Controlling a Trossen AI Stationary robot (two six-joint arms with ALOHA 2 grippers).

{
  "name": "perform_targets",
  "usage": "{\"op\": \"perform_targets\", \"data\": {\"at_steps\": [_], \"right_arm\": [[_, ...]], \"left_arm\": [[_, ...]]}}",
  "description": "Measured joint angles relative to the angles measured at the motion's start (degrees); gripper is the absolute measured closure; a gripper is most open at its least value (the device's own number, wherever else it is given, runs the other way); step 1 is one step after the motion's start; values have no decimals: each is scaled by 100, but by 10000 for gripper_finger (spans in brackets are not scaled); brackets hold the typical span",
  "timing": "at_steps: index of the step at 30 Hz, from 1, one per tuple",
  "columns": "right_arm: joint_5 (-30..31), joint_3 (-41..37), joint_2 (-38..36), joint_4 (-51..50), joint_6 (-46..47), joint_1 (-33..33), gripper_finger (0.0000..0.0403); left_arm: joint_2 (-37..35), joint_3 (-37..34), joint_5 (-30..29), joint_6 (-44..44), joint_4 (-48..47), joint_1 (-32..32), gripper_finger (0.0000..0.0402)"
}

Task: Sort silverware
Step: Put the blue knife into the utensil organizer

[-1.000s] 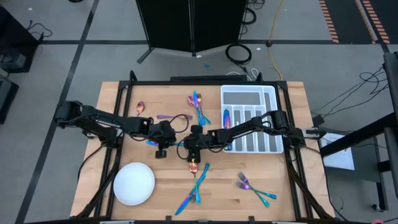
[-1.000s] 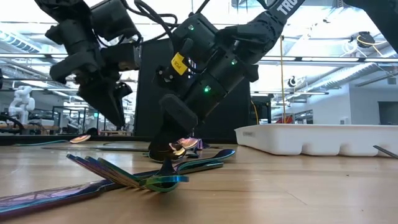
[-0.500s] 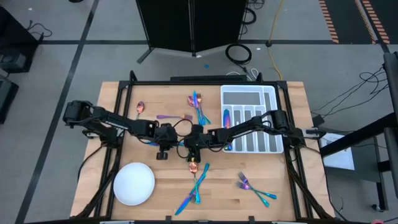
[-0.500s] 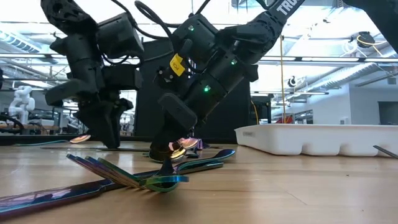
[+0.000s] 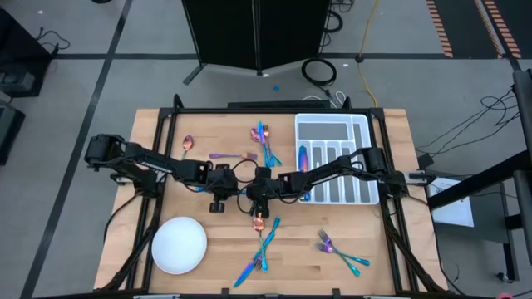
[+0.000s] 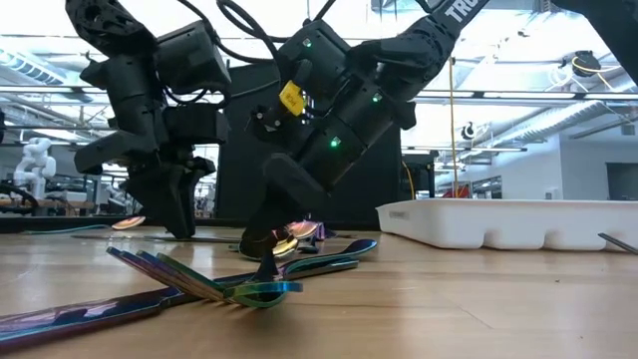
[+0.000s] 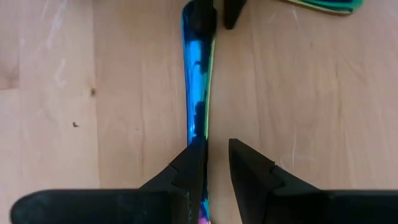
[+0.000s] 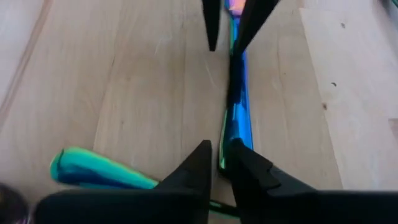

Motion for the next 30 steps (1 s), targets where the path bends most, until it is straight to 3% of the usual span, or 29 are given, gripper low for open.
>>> {"op": "perform_targets", "data": {"at_steps": [9,14,23,30], "right_arm": [[-22,-13,-134,-48,123,21,259],[-20,-11,-145,-12,207,-11,234],[-42,19,101,137,494,-98,251],[-79,27,128,15,664,-144,319]], "left_arm": [[2,-2,-6,-2,-7,0,322],[2,-2,-6,-4,-18,0,322],[11,9,-4,2,136,0,322],[9,9,-2,260,163,0,322]]}}
